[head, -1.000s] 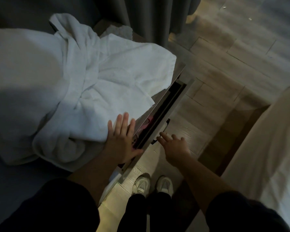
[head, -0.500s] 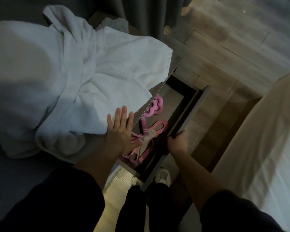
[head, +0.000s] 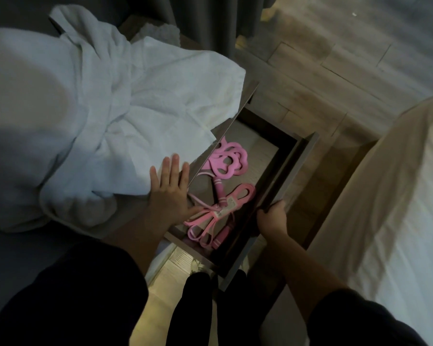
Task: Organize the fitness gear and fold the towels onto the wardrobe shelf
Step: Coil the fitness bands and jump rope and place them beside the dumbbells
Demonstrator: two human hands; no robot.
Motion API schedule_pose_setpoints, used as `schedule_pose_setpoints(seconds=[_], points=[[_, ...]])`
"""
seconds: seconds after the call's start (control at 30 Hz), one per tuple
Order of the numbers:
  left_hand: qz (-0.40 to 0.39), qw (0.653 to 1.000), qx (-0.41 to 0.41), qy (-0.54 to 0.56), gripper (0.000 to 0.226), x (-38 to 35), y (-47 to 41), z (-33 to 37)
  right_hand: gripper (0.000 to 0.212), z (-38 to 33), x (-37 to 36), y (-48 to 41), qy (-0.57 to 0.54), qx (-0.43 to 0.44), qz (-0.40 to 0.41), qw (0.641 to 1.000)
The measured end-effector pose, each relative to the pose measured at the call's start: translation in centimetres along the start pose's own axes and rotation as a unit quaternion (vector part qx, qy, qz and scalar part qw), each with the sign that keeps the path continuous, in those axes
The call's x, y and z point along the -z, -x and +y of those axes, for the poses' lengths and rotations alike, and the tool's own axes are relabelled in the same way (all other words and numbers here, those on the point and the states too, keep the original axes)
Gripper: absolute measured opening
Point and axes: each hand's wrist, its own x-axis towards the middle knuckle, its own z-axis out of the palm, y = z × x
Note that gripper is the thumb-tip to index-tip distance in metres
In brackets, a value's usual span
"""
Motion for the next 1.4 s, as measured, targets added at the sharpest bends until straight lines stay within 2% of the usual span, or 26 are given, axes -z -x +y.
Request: schedule_pose_setpoints(seconds=[0.2,0.37,0.57,0.8,0.9,0.97,1.03,1.13,1.23,1.33,1.4], points=[[-0.022,1.000,0.015,-0.007,0.135,0.5,-0.1,0.2,0.031,1.7,1.0,-0.7,-0.002,-0.006,0.000,1.000],[-0.014,0.999,0.013,-0.026,0.122,-0.3,-0.3,0.1,0.036,2.7,2.1,-1.1,-0.005,-0.020,-0.005,1.000],[0.000,0.999,0.009,-0.039,0.122,-0.6,-0.2,0.2,0.043,4.0,3.3,-1.3,0.002,-0.026,-0.006,1.000],[-0.029,0.998,0.018,-0.047,0.120,0.2,-0.2,0.4,0.043,4.1,3.4,-1.4,-0.004,-0.028,-0.002,1.000],[-0.025,0.999,0.032,-0.030,0.110,0.8,0.3,1.1,0.057,3.7,3.5,-0.8,0.005,0.002,0.020,1.000],[0.006,0.999,0.046,0.028,0.095,1.5,0.8,2.2,0.070,3.1,3.7,-0.3,0.043,0.054,0.062,0.996],[0.056,0.995,0.031,0.080,0.077,2.2,1.5,3.7,0.081,2.3,4.0,-0.5,0.183,0.110,0.118,0.970],[0.075,0.992,-0.035,0.091,0.056,2.4,2.0,6.0,0.083,0.6,4.4,-0.9,0.362,0.215,0.130,0.897],[0.078,0.989,-0.038,0.117,0.032,2.0,1.5,7.9,0.075,-1.3,3.6,-2.2,0.435,0.273,0.076,0.854],[0.125,0.988,-0.024,0.084,0.019,1.5,0.1,8.8,0.077,-3.0,1.9,-4.0,0.459,0.282,0.005,0.843],[0.121,0.990,-0.042,0.062,0.018,0.9,-0.9,9.2,0.077,-3.7,0.7,-5.2,0.477,0.283,-0.024,0.832]])
